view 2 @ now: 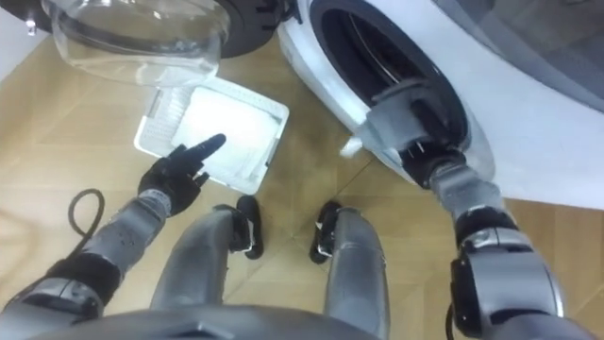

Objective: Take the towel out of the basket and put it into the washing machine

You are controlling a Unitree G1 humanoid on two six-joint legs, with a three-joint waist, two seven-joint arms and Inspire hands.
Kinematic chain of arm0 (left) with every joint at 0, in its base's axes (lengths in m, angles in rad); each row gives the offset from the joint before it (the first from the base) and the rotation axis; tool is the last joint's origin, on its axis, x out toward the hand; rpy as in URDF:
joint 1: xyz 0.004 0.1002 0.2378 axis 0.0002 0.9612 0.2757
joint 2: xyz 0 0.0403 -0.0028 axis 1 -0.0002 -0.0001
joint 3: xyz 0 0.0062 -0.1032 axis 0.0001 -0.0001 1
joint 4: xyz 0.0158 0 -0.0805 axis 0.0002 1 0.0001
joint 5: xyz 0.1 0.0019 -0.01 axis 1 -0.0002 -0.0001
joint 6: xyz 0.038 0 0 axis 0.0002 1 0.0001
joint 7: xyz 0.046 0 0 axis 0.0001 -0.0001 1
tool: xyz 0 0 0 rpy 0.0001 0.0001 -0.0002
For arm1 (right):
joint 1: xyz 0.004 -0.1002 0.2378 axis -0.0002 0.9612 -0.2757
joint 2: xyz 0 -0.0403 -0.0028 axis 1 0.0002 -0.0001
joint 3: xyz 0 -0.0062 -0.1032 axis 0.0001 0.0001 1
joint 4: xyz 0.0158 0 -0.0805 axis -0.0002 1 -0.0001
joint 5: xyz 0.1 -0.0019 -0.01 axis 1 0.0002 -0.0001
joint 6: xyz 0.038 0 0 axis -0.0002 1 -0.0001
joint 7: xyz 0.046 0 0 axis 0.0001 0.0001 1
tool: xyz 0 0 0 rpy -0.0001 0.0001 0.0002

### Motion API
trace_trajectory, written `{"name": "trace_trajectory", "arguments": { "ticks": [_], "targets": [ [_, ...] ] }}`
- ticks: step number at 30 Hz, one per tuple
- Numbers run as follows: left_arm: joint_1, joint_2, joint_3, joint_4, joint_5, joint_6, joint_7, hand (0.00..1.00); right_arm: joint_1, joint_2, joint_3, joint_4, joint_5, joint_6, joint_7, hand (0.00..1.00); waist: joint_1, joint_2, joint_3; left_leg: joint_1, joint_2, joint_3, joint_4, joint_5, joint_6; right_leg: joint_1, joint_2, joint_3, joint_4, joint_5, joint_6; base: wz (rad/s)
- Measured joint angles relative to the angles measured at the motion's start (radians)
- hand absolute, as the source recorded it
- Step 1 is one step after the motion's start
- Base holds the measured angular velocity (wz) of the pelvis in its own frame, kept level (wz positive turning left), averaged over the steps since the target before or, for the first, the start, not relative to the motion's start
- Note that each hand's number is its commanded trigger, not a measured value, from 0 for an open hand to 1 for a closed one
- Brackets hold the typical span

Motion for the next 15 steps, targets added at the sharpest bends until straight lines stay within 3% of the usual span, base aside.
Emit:
{"name": "trace_trajectory", "arguments": {
  "ticks": [2, 4, 9, 11, 15],
  "targets": [
    [0.035, -0.001, 0.054, -0.054, 0.034, -0.005, 0.020, 0.00, 0.000, 0.000, -0.020, -0.098, 0.040, 0.045, -0.085, 0.00, -0.027, -0.010, 0.0000, -0.001, -0.009, 0.012, -0.001, 0.003, 0.011, -0.016, -0.010, 0.020, 0.019, -0.001, 0.006, 0.00],
    [0.052, -0.003, 0.079, -0.080, 0.066, -0.009, 0.035, 0.00, 0.000, 0.000, -0.020, -0.145, 0.053, 0.066, -0.133, 0.00, -0.044, -0.010, -0.0001, -0.001, -0.010, 0.020, -0.003, 0.002, 0.015, -0.018, -0.013, 0.026, 0.025, 0.001, 0.009, -0.02],
    [0.054, -0.035, 0.093, -0.104, 0.140, -0.029, 0.064, 0.00, -0.014, 0.000, -0.032, -0.175, 0.069, 0.069, -0.213, 0.00, -0.068, -0.009, -0.0006, -0.011, -0.018, 0.017, 0.000, 0.005, 0.033, -0.020, -0.022, 0.019, 0.030, 0.002, 0.019, 0.11],
    [0.049, -0.054, 0.093, -0.104, 0.173, -0.024, 0.064, 0.00, -0.018, 0.001, -0.059, -0.175, 0.072, 0.069, -0.233, 0.00, -0.077, -0.009, -0.0006, -0.015, -0.027, 0.017, -0.001, 0.008, 0.039, -0.021, -0.033, 0.011, 0.033, 0.001, 0.026, 0.14],
    [0.056, -0.062, 0.097, -0.104, 0.191, -0.007, 0.066, 0.00, -0.028, 0.001, -0.097, -0.175, 0.084, 0.075, -0.272, 0.00, -0.078, -0.008, -0.0008, -0.017, -0.031, 0.021, -0.002, 0.007, 0.047, -0.024, -0.039, 0.012, 0.030, 0.003, 0.034, 0.01]
  ]
}}
